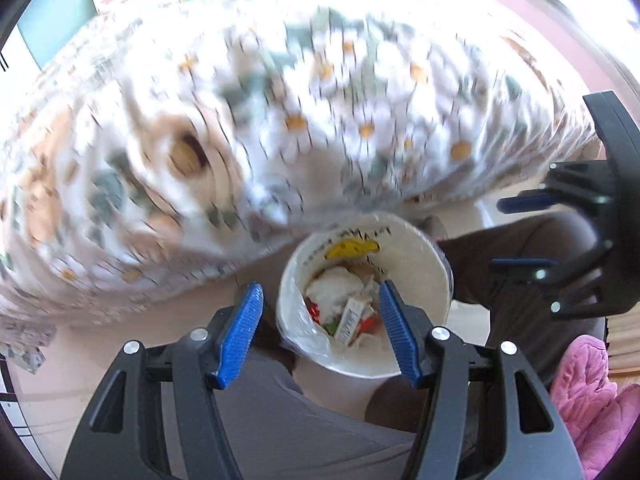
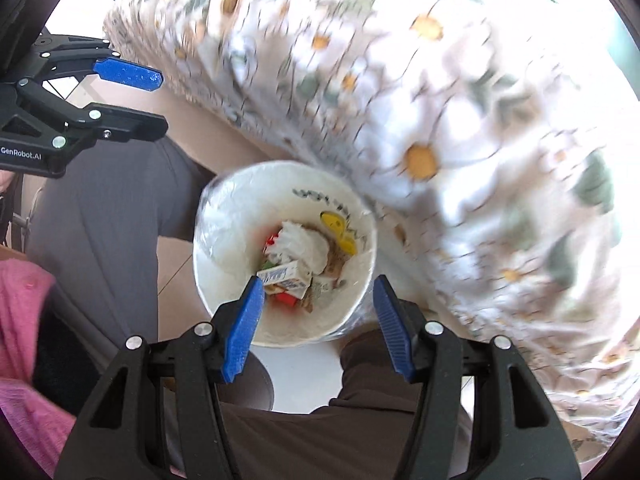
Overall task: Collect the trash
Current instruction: 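Move both tools back to the bed toward the green brick and black tube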
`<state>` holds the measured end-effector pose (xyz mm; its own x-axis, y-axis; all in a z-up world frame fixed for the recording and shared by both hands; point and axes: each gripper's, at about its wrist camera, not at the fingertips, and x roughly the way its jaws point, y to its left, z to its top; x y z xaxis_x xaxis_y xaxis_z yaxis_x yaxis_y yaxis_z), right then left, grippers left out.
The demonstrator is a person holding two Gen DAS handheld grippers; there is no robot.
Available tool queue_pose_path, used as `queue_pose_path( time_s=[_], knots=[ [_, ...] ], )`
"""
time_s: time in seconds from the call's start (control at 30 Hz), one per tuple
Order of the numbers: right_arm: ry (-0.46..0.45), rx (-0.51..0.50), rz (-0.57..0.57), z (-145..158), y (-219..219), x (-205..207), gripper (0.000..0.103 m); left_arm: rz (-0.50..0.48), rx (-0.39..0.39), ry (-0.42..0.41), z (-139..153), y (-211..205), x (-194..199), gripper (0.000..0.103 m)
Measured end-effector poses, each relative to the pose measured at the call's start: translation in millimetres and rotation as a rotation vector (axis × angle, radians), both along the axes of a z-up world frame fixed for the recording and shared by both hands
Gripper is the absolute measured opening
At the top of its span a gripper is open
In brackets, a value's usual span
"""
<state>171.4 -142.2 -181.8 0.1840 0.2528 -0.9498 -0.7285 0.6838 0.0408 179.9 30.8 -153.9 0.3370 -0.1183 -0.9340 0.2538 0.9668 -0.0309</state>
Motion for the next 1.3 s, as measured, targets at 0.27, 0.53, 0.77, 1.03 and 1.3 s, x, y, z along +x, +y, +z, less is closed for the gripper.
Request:
queue_pose_path(
  time_s=[0.27, 0.53, 0.77, 1.03, 1.3],
  knots=[
    [-0.151, 0.041, -0.017, 85, -11, 20, 0.058, 0.018, -0.012, -0.122, 74, 18, 27, 0.07],
    [-0.287, 0.085, -0.028, 153, -10, 59, 0.058, 0.03, 0.014, -0.217, 126, 35, 82, 0.071],
    [-0.355, 0.105, -0.058, 181, 0, 118, 0.058, 0.036, 0.019, -0.261, 143, 46, 131, 0.072],
    [-0.393, 0.087, -0.046, 186, 21, 181, 0.058, 0.038, 0.042, -0.235, 129, 57, 190, 0.072],
    [-0.352, 0.09, -0.043, 159, 46, 241, 0.058, 0.06, 0.051, -0.184, 98, 74, 253, 0.072]
  ],
)
